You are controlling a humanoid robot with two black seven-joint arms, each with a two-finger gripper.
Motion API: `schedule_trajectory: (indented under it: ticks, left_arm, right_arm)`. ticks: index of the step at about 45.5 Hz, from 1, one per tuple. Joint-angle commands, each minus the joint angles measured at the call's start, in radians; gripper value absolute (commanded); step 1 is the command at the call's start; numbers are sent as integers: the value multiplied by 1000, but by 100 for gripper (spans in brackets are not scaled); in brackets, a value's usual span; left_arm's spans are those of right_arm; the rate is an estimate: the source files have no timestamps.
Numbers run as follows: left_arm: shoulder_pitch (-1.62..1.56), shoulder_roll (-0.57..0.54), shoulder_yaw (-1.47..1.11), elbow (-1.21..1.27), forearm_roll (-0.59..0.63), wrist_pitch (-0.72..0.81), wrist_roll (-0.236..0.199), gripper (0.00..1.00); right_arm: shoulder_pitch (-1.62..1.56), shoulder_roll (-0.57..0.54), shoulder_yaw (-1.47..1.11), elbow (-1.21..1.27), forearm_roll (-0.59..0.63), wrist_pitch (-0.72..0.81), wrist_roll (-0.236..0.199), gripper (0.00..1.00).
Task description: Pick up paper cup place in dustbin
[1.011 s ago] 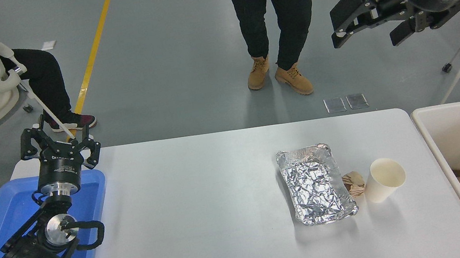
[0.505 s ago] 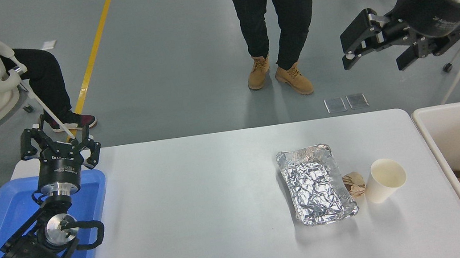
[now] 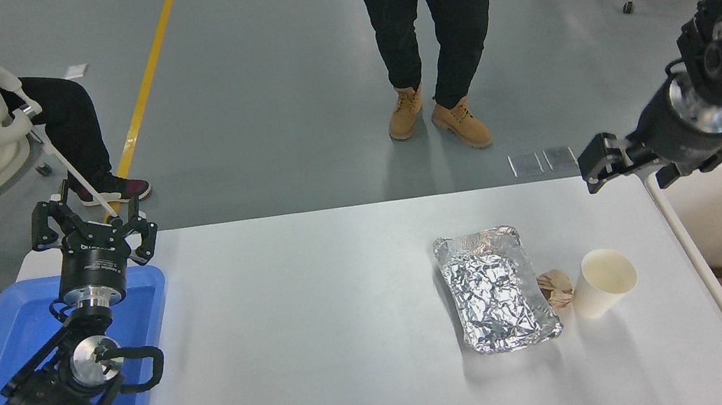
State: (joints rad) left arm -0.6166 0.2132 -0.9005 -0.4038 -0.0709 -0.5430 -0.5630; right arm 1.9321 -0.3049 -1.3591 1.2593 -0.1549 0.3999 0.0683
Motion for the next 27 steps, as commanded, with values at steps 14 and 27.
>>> schedule_trajectory:
  ticks: [14, 27]
  left_arm:
    - [0, 0, 0, 0, 0, 0, 0, 99]
    - [0, 0, 0, 0, 0, 0, 0, 99]
  right_arm:
    - [-286, -10, 15, -67, -5, -213, 1, 90]
    - [-387, -11, 31, -132, -2, -265, 1, 90]
